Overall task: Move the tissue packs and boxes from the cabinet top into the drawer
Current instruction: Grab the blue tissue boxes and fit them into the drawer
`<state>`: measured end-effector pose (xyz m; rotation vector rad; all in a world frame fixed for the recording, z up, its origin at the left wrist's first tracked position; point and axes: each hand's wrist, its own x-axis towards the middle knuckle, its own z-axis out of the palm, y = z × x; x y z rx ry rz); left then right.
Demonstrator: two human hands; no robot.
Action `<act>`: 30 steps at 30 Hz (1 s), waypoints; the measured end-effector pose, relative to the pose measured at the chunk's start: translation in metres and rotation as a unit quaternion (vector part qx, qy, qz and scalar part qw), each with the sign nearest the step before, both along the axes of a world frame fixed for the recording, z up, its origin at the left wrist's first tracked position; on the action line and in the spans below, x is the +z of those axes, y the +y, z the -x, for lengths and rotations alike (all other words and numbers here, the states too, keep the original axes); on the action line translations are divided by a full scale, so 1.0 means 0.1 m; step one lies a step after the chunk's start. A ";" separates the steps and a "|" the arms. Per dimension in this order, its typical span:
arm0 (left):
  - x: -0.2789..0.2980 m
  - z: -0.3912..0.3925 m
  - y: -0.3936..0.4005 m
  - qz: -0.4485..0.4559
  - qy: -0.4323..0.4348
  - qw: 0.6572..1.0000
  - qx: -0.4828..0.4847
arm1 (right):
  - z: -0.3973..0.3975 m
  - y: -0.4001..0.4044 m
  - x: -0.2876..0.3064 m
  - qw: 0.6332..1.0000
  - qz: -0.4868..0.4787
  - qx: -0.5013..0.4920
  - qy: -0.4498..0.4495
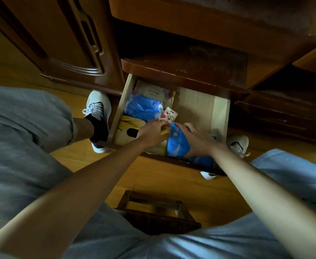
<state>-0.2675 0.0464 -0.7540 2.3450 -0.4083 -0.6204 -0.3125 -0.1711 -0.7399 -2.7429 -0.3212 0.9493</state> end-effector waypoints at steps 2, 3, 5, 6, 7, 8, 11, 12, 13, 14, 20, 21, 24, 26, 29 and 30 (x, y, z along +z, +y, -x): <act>0.02 0.03 -0.03 -0.052 -0.034 0.997 -0.044 | -0.05 -0.02 0.02 0.998 -0.031 -0.033 0.053; 0.02 0.04 -0.06 -0.081 -0.046 0.994 -0.064 | -0.08 -0.06 0.06 0.990 -0.078 -0.075 0.087; 0.00 0.06 -0.10 -0.130 -0.068 0.985 -0.091 | -0.13 -0.12 0.14 0.974 -0.145 -0.141 0.104; 0.00 0.06 -0.11 -0.140 -0.076 0.983 -0.095 | -0.14 -0.15 0.17 0.975 -0.136 -0.155 0.079; 0.00 0.05 -0.12 -0.146 -0.084 0.981 -0.096 | -0.13 -0.16 0.19 0.982 -0.099 -0.155 0.032; 0.01 0.03 -0.12 -0.152 -0.097 0.978 -0.106 | -0.12 -0.17 0.19 0.989 -0.057 -0.136 -0.021; 0.04 -0.06 -0.12 -0.162 -0.158 0.954 -0.196 | -0.09 -0.13 0.14 0.994 -0.037 -0.086 -0.052; 0.06 -0.08 -0.13 -0.168 -0.180 0.940 -0.237 | -0.10 -0.11 0.12 0.997 -0.038 -0.063 -0.015; 0.07 -0.11 -0.15 -0.185 -0.200 0.920 -0.283 | -0.12 -0.09 0.09 0.998 -0.034 -0.040 0.023; 0.08 -0.13 -0.16 -0.209 -0.218 0.896 -0.325 | -0.14 -0.06 0.07 0.998 -0.029 -0.020 0.052; 0.10 -0.16 -0.29 -0.280 -0.290 0.833 -0.379 | -0.22 0.01 0.05 0.994 -0.016 -0.011 0.112; 0.09 -0.16 -0.31 -0.290 -0.294 0.827 -0.382 | -0.22 0.02 0.04 0.994 -0.008 -0.010 0.108; 0.00 -0.09 -0.38 -0.326 -0.275 0.815 -0.392 | -0.16 0.08 -0.07 0.996 0.031 0.009 0.078; -0.06 -0.06 -0.44 -0.338 -0.247 0.821 -0.389 | -0.15 0.11 -0.14 0.996 0.041 0.004 0.080; -0.04 -0.05 -0.52 -0.346 -0.232 0.821 -0.390 | -0.18 0.13 -0.16 0.995 0.058 0.009 0.082; -0.04 -0.05 -0.53 -0.345 -0.236 0.819 -0.393 | -0.17 0.13 -0.17 0.995 0.059 0.007 0.082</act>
